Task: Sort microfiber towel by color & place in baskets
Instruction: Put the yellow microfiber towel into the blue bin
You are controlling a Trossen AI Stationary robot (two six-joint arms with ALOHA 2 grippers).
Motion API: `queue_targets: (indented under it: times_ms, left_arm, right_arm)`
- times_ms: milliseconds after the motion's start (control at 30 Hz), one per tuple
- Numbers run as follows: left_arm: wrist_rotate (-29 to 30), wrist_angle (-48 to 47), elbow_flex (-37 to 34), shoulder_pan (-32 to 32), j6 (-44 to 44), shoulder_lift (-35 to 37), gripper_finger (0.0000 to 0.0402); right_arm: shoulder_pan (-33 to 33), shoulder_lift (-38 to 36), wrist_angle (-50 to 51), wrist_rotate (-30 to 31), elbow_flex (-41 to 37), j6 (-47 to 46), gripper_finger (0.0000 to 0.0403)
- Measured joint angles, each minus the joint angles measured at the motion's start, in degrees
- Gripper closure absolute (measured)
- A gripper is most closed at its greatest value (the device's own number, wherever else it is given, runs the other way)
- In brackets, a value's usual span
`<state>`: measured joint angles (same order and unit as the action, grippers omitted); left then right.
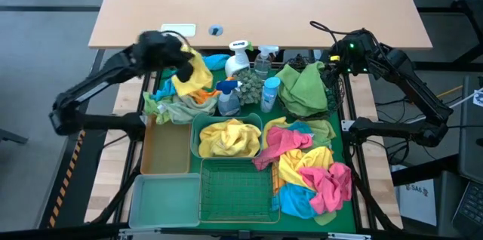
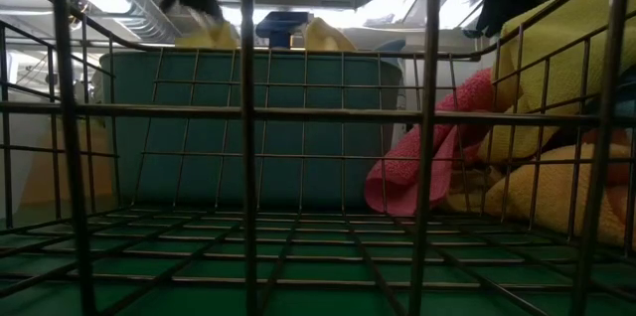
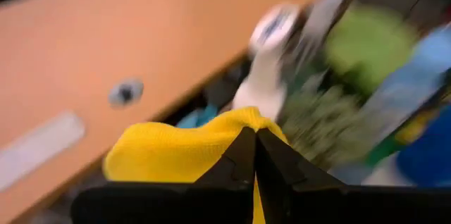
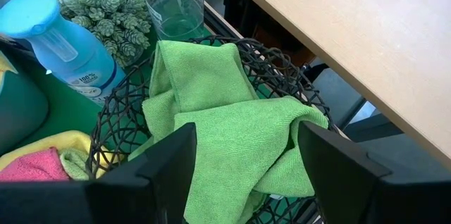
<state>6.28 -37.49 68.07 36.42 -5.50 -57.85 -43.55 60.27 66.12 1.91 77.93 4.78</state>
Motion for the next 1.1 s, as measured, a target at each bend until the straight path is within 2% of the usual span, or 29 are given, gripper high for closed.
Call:
queue_targets:
  times_ms: [233, 400, 533, 867, 1100]
  left_arm:
    - [-2.66, 4.08, 6.97, -7.69, -4.60, 5.85, 0.0401]
    - [-8.46, 8.44, 11.29, -13.90, -4.96, 6.28, 0.0401]
    - [-12.20, 12.42, 12.04, -19.29, -4.96, 5.96, 0.0401]
    - [-12.38, 12.72, 12.02, -30.80, -4.82, 0.68, 0.0401]
    - [-8.82, 10.06, 12.00, -34.30, -4.46, -6.16, 0.0401]
  right_arm:
    - [0.01, 0.00, -0.01, 0.01, 0.00, 0.00, 0.0155]
    - [0.00, 0.00, 0.01, 0.00, 0.00, 0.00, 0.0155]
    - [0.01, 0.00, 0.00, 0.01, 0.00, 0.00, 0.0155]
    - [0.00, 0.00, -0.01, 0.00, 0.00, -0.02, 0.0155]
    - [0.01, 0.00, 0.01, 0.00, 0.00, -0.02, 0.0155]
